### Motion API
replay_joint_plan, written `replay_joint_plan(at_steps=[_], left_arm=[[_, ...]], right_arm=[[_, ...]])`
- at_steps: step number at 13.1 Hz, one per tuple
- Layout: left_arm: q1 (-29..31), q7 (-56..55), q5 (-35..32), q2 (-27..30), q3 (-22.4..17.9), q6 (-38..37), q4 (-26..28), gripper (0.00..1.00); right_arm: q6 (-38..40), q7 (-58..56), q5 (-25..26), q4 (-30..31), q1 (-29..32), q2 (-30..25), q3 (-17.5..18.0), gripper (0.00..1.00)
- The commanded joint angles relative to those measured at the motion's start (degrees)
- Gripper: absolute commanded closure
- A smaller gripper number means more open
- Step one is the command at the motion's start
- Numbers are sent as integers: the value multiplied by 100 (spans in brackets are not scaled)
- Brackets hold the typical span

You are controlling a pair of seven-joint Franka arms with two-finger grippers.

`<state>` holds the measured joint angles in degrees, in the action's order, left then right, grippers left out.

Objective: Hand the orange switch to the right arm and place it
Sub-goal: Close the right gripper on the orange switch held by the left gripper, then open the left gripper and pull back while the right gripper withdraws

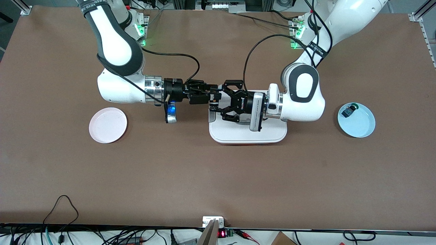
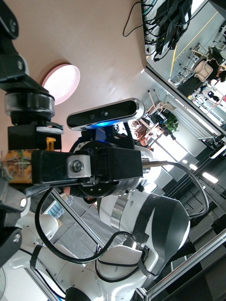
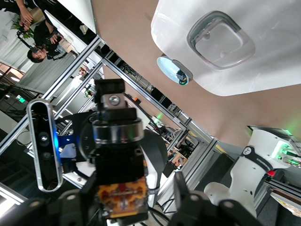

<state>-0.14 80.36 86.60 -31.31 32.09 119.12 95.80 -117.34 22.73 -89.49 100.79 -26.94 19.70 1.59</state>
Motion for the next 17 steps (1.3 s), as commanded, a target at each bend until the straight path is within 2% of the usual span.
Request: replay_joint_plan(at_steps=[1,3,6,7,8,12,14,17], left_arm=[[-3,76,252,63,8,6,-44,49],[-12,76,252,63,8,6,-44,49],[-3,76,261,63,8,6,-44,48],[-3,129,252,63,8,6,-44,41],[-3,155,252,63,8,-3,-44,0],[23,77,252,81,16,-82,-44,0],[119,-133,235,151,8,-432,-35,0],[400,-704,51,274,-28,-986,-18,0]], right_arm=[[-35,65,-51,116,-5,-116,8,64],[-61,65,-60,107,4,-116,8,81],[-61,65,-60,90,22,-116,8,88],[-61,65,-51,90,22,-116,-1,88],[-61,65,-60,81,22,-116,-1,88],[-26,241,-43,-103,48,-72,-36,88],[-8,215,45,-147,118,-63,-45,88],[236,206,860,-393,390,-2,-45,88]])
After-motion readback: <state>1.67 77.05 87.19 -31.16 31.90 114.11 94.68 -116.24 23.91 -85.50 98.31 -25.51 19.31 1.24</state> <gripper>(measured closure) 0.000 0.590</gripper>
